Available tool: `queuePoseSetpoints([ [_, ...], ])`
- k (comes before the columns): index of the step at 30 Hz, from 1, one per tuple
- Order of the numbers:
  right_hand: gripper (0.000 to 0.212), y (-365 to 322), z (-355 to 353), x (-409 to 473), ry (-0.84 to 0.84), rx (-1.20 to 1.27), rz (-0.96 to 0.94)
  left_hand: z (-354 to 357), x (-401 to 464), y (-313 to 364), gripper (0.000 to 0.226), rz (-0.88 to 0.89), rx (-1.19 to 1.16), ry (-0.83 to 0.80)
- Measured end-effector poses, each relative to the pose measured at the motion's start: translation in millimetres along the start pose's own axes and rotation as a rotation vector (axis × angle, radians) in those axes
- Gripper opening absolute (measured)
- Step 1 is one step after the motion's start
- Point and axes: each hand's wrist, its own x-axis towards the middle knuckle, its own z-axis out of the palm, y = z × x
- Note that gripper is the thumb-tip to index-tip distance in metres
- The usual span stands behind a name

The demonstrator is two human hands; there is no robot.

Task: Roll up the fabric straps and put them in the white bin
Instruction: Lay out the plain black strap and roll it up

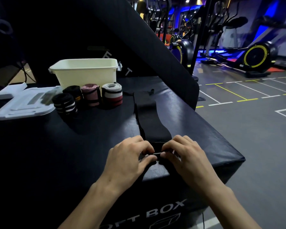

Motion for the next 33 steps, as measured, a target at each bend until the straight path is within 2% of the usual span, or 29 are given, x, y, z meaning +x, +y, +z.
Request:
queuePoseSetpoints([
  [3, 0.019, -1, 1, -2, 0.007, 0.050, 0.011, 1, 2, -1, 0.021, -0.009, -0.018, -0.005],
  [5, 0.021, -2, 0, -3, -0.009, 0.096, 0.023, 1, 4, -4, 0.019, -0.020, -0.058, -0.018],
  [10, 0.018, -2, -9, -6, -0.049, 0.151, -0.024, -2, 5, -13, 0.013, -0.049, -0.267, -0.133],
  [12, 0.020, 0, -11, -7, -0.085, 0.188, -0.008, -6, 5, -15, 0.011, -0.024, -0.315, -0.196],
  [17, 0.011, 4, -13, -4, -0.132, 0.258, -0.014, -16, 9, -27, 0.011, 0.105, -0.393, -0.304],
  [26, 0.013, 4, -13, -6, -0.138, 0.280, 0.008, -7, 14, -33, 0.008, 0.156, -0.438, -0.251],
  [33, 0.012, 1, -13, -6, -0.115, 0.269, 0.011, -11, 10, -31, 0.009, 0.173, -0.329, -0.233],
])
